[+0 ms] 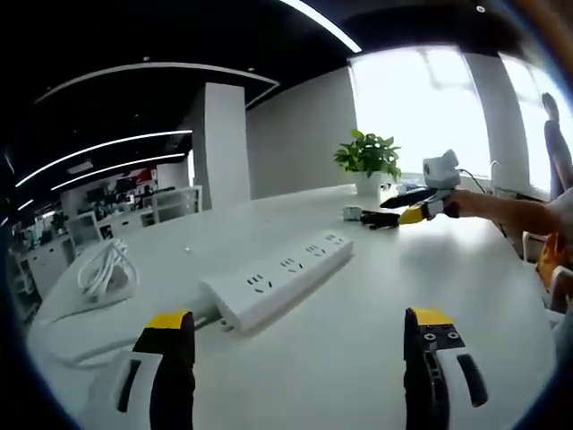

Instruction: Straighten the power strip on the desk, plug the charger into it

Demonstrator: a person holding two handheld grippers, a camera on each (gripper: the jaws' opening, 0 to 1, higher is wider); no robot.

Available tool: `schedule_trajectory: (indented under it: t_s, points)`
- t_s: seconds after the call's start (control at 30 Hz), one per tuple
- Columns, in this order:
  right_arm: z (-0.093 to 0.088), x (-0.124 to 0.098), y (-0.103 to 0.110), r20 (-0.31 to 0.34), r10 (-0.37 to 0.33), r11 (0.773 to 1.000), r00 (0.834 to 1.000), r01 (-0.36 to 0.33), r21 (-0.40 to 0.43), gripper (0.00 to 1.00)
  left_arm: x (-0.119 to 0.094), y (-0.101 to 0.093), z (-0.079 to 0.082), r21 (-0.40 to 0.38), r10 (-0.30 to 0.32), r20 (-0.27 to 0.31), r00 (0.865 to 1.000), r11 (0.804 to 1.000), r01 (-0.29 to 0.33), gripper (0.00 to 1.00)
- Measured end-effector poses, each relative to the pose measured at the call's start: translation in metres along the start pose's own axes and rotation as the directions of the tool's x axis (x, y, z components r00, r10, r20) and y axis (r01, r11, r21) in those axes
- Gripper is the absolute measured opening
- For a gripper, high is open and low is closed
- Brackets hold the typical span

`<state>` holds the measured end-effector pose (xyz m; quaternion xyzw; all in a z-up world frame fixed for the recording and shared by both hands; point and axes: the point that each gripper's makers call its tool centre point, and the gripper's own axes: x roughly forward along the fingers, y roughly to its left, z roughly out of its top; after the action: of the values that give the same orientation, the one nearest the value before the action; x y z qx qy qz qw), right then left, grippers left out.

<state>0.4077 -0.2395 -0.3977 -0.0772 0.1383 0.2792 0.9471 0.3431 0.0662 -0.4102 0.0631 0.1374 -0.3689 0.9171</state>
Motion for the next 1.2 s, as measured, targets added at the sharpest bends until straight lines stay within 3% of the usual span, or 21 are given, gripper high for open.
schedule_trajectory:
  t_s: [0.37,0.7,1.0,1.2]
  points:
    - [-0.013,0.003,-0.011,-0.081,-0.001,1.0,0.997,0.002,0.016,0.78,-0.001,-0.001,-0.001,0.003,-0.001,0.004,1.0,1.0,0.001,0.99]
    - [-0.017,0.006,-0.018,-0.115,-0.005,0.998,0.993,0.012,0.055,0.72,-0.002,-0.002,0.0,0.008,-0.001,0.005,1.0,1.0,0.001,0.99]
    - [-0.019,0.009,-0.02,-0.165,-0.008,0.999,0.986,0.013,0.031,0.67,-0.001,-0.004,0.0,0.011,-0.005,0.004,1.0,1.0,0.005,0.98]
    - [-0.021,0.012,-0.021,-0.203,-0.015,1.0,0.979,0.019,0.015,0.58,-0.001,-0.004,0.001,0.009,-0.005,0.004,1.0,1.0,0.005,0.98]
